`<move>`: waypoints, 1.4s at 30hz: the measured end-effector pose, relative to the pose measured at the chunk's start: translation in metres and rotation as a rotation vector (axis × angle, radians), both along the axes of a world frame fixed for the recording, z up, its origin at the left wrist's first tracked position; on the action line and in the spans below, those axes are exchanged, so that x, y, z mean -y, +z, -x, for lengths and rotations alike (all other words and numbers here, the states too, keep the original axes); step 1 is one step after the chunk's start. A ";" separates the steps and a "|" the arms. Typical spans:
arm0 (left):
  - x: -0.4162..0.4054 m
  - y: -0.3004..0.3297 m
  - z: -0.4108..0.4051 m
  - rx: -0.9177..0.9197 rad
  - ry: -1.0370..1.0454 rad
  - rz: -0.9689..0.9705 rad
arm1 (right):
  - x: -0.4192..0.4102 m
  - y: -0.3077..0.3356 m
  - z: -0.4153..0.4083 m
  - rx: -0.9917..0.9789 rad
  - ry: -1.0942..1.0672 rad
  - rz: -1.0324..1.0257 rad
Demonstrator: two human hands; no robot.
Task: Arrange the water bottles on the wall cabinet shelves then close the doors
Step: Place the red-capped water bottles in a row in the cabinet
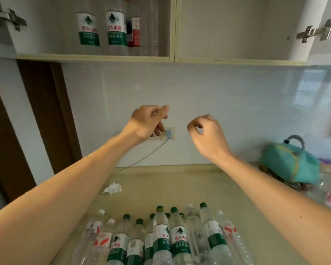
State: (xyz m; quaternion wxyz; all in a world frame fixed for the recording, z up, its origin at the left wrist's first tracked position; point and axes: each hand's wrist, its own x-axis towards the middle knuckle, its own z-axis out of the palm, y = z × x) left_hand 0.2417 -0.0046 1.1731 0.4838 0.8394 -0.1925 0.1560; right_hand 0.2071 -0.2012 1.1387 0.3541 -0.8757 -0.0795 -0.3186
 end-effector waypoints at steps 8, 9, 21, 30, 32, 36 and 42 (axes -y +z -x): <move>0.038 -0.143 0.062 -0.165 -0.149 -0.088 | 0.042 -0.124 0.078 -0.199 -0.093 0.021; 0.041 -0.168 0.070 -0.198 -0.160 -0.109 | 0.044 -0.145 0.089 -0.246 -0.086 -0.004; 0.113 -0.442 0.172 -0.754 -0.288 -0.237 | 0.121 -0.429 0.236 -0.760 -0.247 -0.176; 0.183 -0.692 0.203 -0.970 -0.094 -0.334 | 0.208 -0.675 0.254 -1.106 -0.289 -0.189; 0.197 -0.750 0.202 -0.970 -0.049 -0.350 | 0.222 -0.735 0.249 -1.139 -0.280 -0.187; 0.216 -0.871 0.202 -1.003 0.002 -0.366 | 0.240 -0.853 0.240 -1.210 -0.245 -0.215; 0.240 -1.035 0.207 -1.032 0.042 -0.393 | 0.249 -1.015 0.232 -1.295 -0.274 -0.315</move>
